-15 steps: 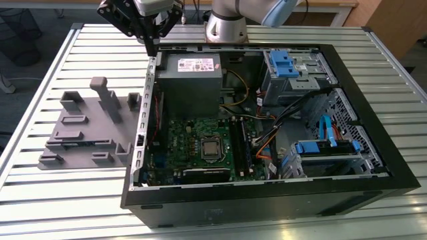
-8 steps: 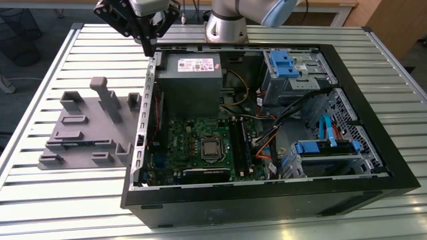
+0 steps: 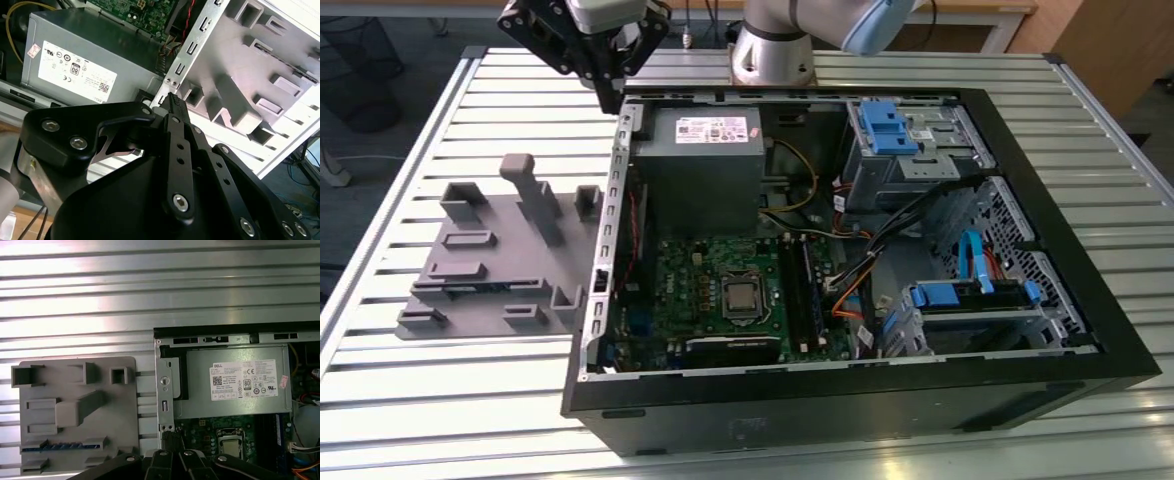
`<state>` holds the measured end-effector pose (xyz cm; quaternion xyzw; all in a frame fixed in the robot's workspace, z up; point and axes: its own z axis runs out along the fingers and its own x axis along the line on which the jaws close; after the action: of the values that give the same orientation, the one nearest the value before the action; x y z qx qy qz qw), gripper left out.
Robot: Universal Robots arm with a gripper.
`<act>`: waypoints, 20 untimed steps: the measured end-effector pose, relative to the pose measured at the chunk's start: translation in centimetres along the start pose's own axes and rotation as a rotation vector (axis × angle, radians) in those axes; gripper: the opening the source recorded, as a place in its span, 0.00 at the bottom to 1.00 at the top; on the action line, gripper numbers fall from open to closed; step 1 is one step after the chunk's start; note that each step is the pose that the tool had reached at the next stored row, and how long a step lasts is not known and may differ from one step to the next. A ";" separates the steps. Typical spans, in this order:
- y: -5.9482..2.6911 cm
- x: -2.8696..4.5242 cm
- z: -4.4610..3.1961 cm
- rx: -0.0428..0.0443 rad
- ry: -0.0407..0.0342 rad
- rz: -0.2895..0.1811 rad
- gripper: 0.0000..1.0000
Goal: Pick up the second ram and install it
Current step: 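Reach for the second ram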
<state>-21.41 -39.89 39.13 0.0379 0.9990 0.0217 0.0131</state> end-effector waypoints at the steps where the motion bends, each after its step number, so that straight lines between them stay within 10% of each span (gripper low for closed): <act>1: -0.01 0.11 0.00 0.0000 0.0000 0.000 0.11; 20: -0.12 1.56 0.09 0.0000 0.0000 0.000 0.11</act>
<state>-22.97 -39.89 38.99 0.0378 0.9990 0.0217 0.0131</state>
